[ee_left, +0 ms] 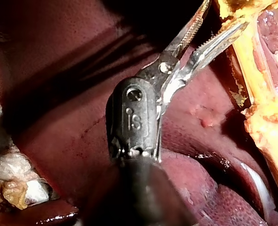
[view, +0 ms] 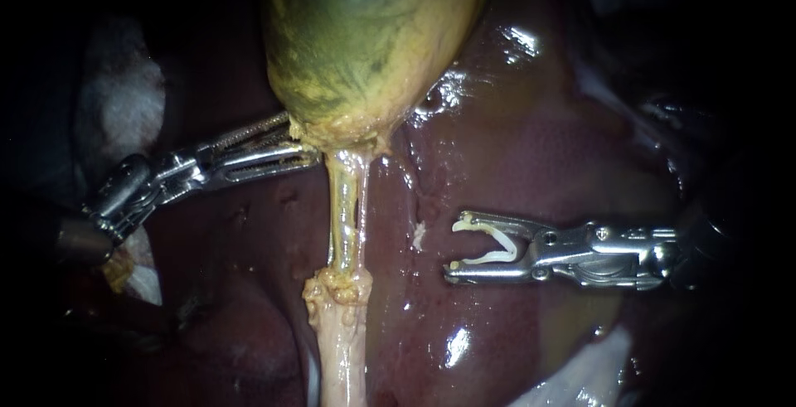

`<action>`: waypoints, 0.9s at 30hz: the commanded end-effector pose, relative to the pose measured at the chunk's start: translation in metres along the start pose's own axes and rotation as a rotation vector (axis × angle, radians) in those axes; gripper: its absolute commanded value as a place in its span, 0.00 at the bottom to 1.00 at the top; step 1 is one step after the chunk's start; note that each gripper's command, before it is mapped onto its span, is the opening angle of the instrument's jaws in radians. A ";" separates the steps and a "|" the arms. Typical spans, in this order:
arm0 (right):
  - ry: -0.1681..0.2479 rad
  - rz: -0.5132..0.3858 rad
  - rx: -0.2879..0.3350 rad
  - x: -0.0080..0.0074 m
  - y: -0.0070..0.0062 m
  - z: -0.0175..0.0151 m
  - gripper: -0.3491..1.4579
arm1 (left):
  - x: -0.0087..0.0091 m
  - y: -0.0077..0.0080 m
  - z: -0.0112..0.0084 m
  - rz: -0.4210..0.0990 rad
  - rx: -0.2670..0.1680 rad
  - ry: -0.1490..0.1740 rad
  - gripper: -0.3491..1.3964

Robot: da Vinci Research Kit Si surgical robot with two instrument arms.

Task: Grabbing gallbladder

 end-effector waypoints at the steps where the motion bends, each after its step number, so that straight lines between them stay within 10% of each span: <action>1: 0.000 0.000 0.000 0.0000 0.0000 0.0000 0.52 | -0.0001 0.0000 0.0000 0.000 0.002 0.001 0.32; 27: 0.000 0.000 0.001 -0.0001 0.0000 -0.0003 0.52 | 0.0002 0.0011 -0.0018 -0.063 -0.030 -0.013 0.03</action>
